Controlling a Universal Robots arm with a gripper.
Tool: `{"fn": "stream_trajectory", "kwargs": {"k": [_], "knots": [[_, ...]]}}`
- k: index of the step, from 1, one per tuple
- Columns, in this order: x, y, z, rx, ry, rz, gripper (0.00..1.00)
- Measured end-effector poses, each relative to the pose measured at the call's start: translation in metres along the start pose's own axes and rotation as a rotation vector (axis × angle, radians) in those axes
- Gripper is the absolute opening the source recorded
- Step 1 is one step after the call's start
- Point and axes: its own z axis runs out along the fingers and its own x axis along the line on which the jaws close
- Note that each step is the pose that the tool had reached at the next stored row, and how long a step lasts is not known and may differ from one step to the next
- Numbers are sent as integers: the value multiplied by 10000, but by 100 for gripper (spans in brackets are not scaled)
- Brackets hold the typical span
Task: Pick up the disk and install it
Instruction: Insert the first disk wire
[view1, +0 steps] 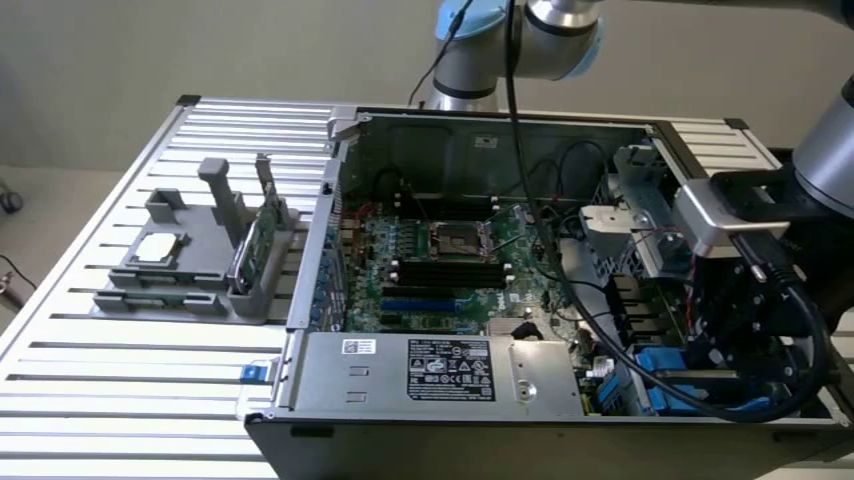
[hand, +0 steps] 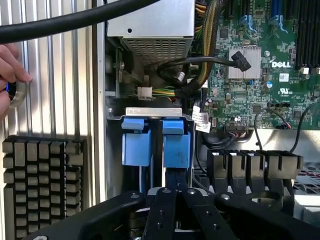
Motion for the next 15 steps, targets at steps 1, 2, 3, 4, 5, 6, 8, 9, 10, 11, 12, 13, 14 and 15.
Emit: {"fn": "stream_trajectory", "kwargs": {"k": [1,2,3,4,5,6,8,9,10,11,12,13,14,15], "knots": [[0,0,7,1,2,0,11],[-1,-1,10,1,7,1,11],[0,-4,11,0,7,0,11],[0,-4,11,0,6,0,11],[0,-5,4,0,2,1,11],[0,-6,-8,-1,-8,0,11],[3,-6,-72,-8,6,-1,11],[4,-6,-101,-9,3,0,11],[6,-6,-129,-10,4,0,11],[7,-6,-156,-11,6,0,11],[7,-6,-176,-12,5,-1,11],[8,-6,-194,-12,5,0,11],[8,-6,-209,-12,7,-1,11],[9,-6,-220,-12,7,0,11]]}}
